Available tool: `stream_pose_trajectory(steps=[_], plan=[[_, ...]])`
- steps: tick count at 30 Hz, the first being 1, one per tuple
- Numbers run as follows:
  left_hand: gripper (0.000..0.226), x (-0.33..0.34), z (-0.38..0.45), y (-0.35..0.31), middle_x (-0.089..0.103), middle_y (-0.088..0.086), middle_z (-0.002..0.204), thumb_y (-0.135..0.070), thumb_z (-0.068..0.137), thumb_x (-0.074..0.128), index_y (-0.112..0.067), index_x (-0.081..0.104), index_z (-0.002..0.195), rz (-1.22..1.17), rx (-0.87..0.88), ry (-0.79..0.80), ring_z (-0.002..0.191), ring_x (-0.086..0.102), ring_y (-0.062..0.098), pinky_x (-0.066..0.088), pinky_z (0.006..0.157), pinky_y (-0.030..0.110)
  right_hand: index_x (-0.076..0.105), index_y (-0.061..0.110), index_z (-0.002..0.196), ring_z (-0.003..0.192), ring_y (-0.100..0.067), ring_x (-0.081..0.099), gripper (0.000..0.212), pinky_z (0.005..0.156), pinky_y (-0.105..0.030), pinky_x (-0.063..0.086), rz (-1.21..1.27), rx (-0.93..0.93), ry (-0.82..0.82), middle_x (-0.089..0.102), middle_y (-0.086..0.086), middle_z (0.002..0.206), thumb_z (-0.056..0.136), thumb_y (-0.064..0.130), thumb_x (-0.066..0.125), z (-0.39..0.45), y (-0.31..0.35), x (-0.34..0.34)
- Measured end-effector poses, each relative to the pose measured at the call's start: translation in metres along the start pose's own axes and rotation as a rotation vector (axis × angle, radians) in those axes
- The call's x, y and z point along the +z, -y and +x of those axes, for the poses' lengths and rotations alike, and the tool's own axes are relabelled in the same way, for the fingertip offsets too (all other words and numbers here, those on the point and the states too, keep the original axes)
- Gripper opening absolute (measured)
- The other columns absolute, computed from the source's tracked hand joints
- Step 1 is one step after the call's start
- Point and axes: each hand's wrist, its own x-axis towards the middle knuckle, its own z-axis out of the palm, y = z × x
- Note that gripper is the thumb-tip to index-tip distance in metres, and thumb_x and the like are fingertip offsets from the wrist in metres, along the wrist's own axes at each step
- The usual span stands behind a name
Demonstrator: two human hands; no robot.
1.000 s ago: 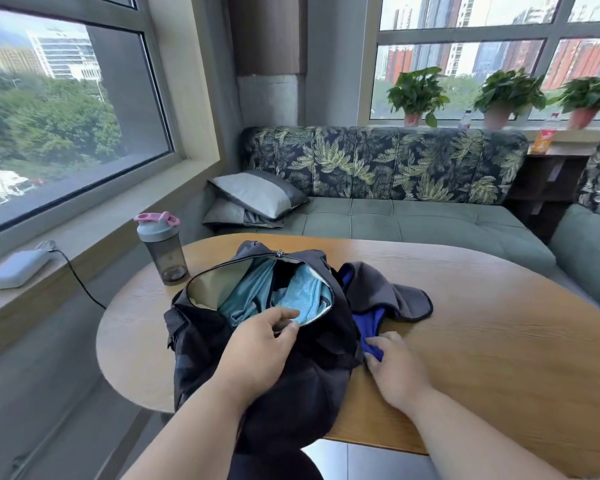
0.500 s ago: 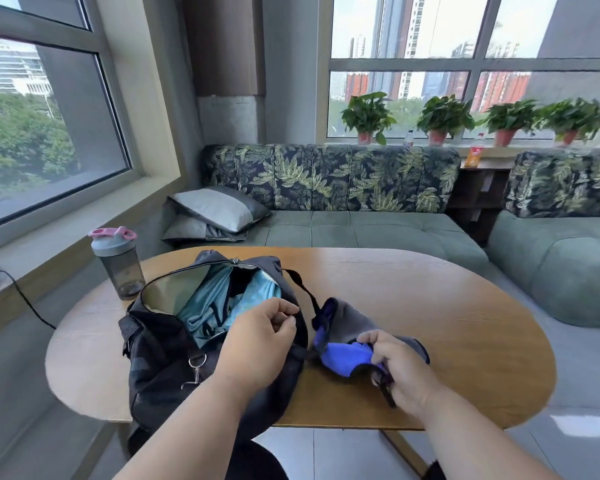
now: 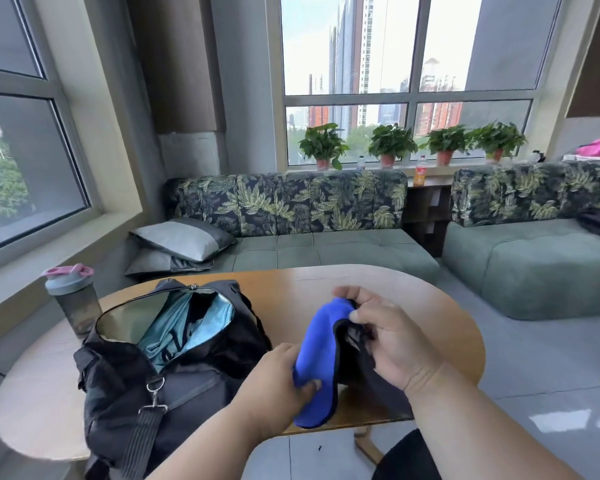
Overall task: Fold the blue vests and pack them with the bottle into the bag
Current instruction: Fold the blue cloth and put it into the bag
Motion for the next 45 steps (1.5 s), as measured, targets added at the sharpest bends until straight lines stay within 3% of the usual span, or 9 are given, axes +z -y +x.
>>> stream_pose_trajectory(steps=[3, 6, 12, 16, 19, 27, 35, 41, 45], plan=[[0.008, -0.003, 0.000, 0.000, 0.067, -0.001, 0.080, -0.024, 0.088, 0.055, -0.019, 0.060, 0.085, -0.037, -0.077, -0.104, 0.071, 0.058, 0.011, 0.052, 0.074, 0.041, 0.081, 0.014, 0.106, 0.071, -0.025, 0.054, 0.042, 0.070, -0.035, 0.045, 0.035, -0.066, -0.010, 0.060, -0.015, 0.085, 0.072, 0.004, 0.060, -0.006, 0.012, -0.006], [0.010, -0.019, -0.002, 0.001, 0.070, -0.004, 0.077, -0.021, 0.091, 0.057, -0.024, 0.066, 0.088, -0.156, -0.122, -0.164, 0.073, 0.063, 0.016, 0.054, 0.073, 0.041, 0.081, 0.012, 0.111, 0.082, -0.028, 0.057, 0.042, 0.079, -0.036, 0.047, 0.027, -0.153, -0.063, 0.063, -0.019, 0.095, 0.075, 0.004, 0.062, -0.010, 0.030, -0.018], [0.008, -0.071, 0.006, -0.013, 0.076, -0.003, 0.085, -0.029, 0.101, 0.066, -0.031, 0.074, 0.099, -0.430, -0.045, -0.257, 0.076, 0.064, 0.013, 0.052, 0.077, 0.037, 0.074, 0.011, 0.121, 0.067, -0.016, 0.050, 0.045, 0.064, -0.030, 0.038, -0.049, -0.259, -0.182, 0.057, -0.007, 0.079, 0.096, -0.010, 0.043, -0.007, 0.055, -0.040], [0.009, -0.088, 0.037, -0.014, 0.077, -0.011, 0.087, -0.027, 0.099, 0.068, -0.033, 0.074, 0.098, -0.303, -0.024, -0.274, 0.083, 0.069, 0.012, 0.054, 0.081, 0.034, 0.075, 0.015, 0.119, 0.078, -0.014, 0.055, 0.043, 0.072, -0.024, 0.046, -0.154, -0.276, -0.283, 0.062, -0.004, 0.086, 0.097, -0.010, 0.048, 0.007, 0.047, -0.049], [0.007, -0.079, 0.065, -0.006, 0.075, -0.020, 0.086, -0.030, 0.096, 0.069, -0.036, 0.072, 0.096, -0.132, -0.047, -0.257, 0.085, 0.068, 0.003, 0.050, 0.074, 0.023, 0.070, 0.015, 0.115, 0.063, -0.001, 0.058, 0.039, 0.056, -0.011, 0.045, -0.188, -0.262, -0.400, 0.064, 0.003, 0.080, 0.098, -0.011, 0.048, 0.020, 0.032, -0.058], [0.039, -0.039, 0.113, 0.021, 0.069, -0.018, 0.111, -0.026, 0.093, 0.071, -0.038, 0.063, 0.130, -0.006, -0.034, -0.315, 0.107, 0.064, 0.011, 0.051, 0.097, 0.034, 0.065, 0.015, 0.109, 0.073, -0.016, 0.055, 0.036, 0.067, -0.026, 0.047, -0.130, -0.130, -0.529, 0.060, -0.005, 0.085, 0.095, -0.011, 0.046, 0.054, -0.003, -0.101], [0.054, 0.042, 0.087, 0.086, 0.062, -0.017, 0.128, -0.044, 0.084, 0.071, -0.038, 0.061, 0.137, 0.240, -0.079, 0.088, 0.123, 0.058, 0.010, 0.044, 0.107, 0.026, 0.067, 0.015, 0.113, 0.099, -0.035, 0.065, 0.035, 0.081, -0.043, 0.050, -0.446, 0.315, -0.621, 0.067, -0.019, 0.119, 0.092, -0.007, 0.051, 0.054, -0.095, -0.154], [0.058, 0.063, 0.080, 0.093, 0.055, -0.011, 0.138, -0.042, 0.094, 0.059, -0.038, 0.046, 0.150, 0.401, -0.100, 0.090, 0.127, 0.055, 0.016, 0.046, 0.104, 0.031, 0.045, 0.012, 0.149, 0.075, -0.029, 0.061, 0.058, 0.050, -0.031, 0.045, -0.509, 0.426, -0.713, 0.067, -0.014, 0.109, 0.094, 0.002, 0.058, 0.036, -0.109, -0.154], [0.063, 0.066, 0.090, 0.091, 0.050, -0.003, 0.138, -0.033, 0.094, 0.056, -0.035, 0.038, 0.155, 0.401, -0.116, 0.038, 0.121, 0.059, 0.021, 0.049, 0.099, 0.031, 0.072, 0.003, 0.106, 0.061, -0.026, 0.048, 0.018, 0.050, -0.030, 0.035, -0.531, 0.449, -0.652, 0.063, -0.013, 0.079, 0.094, 0.002, 0.059, 0.032, -0.105, -0.157]])
